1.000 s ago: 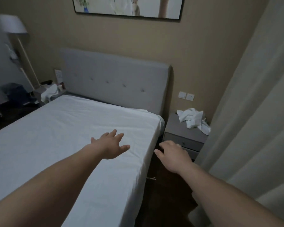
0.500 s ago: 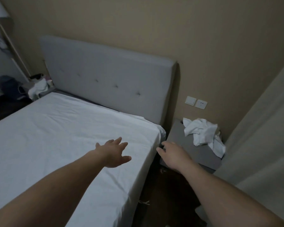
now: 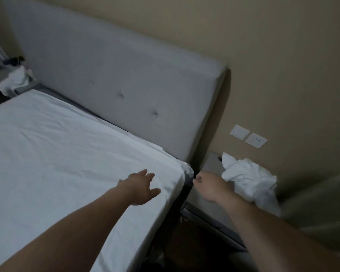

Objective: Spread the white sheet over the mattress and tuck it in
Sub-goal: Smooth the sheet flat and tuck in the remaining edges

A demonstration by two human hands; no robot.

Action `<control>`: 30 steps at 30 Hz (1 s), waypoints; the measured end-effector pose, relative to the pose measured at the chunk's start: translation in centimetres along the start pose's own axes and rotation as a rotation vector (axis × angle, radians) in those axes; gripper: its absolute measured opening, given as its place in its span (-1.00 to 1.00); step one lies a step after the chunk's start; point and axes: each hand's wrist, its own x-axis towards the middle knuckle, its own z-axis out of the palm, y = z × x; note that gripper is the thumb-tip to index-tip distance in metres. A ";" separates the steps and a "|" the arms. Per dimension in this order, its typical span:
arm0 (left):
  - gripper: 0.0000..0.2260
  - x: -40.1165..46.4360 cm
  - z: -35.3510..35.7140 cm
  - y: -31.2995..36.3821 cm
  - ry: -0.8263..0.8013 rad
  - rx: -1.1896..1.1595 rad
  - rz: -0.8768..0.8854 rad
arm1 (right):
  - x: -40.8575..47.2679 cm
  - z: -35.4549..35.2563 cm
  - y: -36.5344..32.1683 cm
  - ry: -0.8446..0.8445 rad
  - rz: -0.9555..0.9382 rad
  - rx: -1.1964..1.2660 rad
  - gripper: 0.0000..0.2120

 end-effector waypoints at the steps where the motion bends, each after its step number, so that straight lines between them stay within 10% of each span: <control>1: -0.26 2.4 0.5 0.3 -0.009 -0.017 0.002 | 2.1 0.4 0.9 -0.017 0.015 -0.014 -0.66; 9: -0.30 17.3 9.0 1.8 -0.155 -0.072 -0.089 | 18.9 8.2 7.5 -0.199 0.140 0.107 -0.68; 18: -0.15 33.9 19.8 4.6 -0.024 -0.059 -0.200 | 38.5 19.0 12.5 -0.002 0.157 0.367 -0.66; 30: 0.03 35.9 25.0 5.1 -0.045 0.182 -0.209 | 42.6 23.3 14.7 -0.241 0.135 0.505 -0.62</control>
